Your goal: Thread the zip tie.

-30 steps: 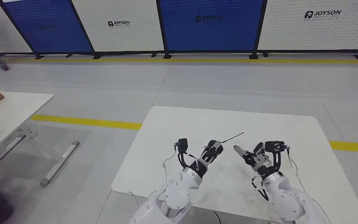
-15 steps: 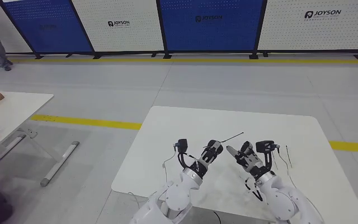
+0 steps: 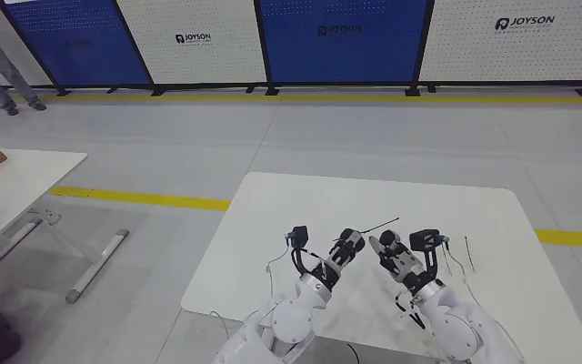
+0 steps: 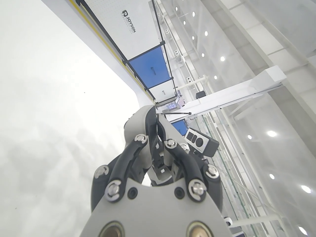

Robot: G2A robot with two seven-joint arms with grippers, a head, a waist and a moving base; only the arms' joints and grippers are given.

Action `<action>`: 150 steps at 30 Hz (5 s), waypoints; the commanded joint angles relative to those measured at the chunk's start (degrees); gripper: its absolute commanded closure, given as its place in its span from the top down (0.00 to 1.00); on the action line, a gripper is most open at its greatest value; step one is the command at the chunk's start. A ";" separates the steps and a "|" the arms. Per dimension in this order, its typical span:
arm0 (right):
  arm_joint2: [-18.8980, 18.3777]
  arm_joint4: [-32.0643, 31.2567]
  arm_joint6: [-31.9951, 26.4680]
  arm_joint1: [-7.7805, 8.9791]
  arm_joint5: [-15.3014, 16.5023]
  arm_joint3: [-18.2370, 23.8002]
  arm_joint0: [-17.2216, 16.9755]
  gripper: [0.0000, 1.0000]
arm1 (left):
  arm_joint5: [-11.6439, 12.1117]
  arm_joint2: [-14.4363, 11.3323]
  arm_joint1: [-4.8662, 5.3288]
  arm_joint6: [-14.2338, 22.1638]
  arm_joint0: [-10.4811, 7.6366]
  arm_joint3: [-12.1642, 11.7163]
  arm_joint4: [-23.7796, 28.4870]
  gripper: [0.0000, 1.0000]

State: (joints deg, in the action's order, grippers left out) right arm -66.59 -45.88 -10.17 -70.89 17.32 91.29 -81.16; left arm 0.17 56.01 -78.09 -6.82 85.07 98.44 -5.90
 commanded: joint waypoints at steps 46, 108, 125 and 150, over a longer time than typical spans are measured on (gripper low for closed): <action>0.98 0.02 1.51 0.08 2.17 1.01 -0.48 0.10 | 0.05 -1.81 -0.14 0.24 0.38 -0.53 -4.47 0.00; 1.44 1.82 1.49 1.26 2.17 1.74 -0.36 0.18 | 0.05 -2.63 -0.62 -1.49 -0.13 -1.03 -6.19 0.00; 2.05 2.72 1.35 1.59 2.17 0.82 0.47 0.00 | 0.70 -2.44 -0.71 -1.40 -0.24 -1.14 -6.20 0.00; 0.70 4.21 1.27 1.68 1.32 -0.31 -0.06 0.31 | 0.93 -1.80 -0.67 -1.76 0.25 -0.62 -6.53 0.00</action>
State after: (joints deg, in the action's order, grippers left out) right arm -65.58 -41.95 -9.01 -69.25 18.66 91.04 -81.09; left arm 1.15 54.12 -78.75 -8.43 85.33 97.88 -12.43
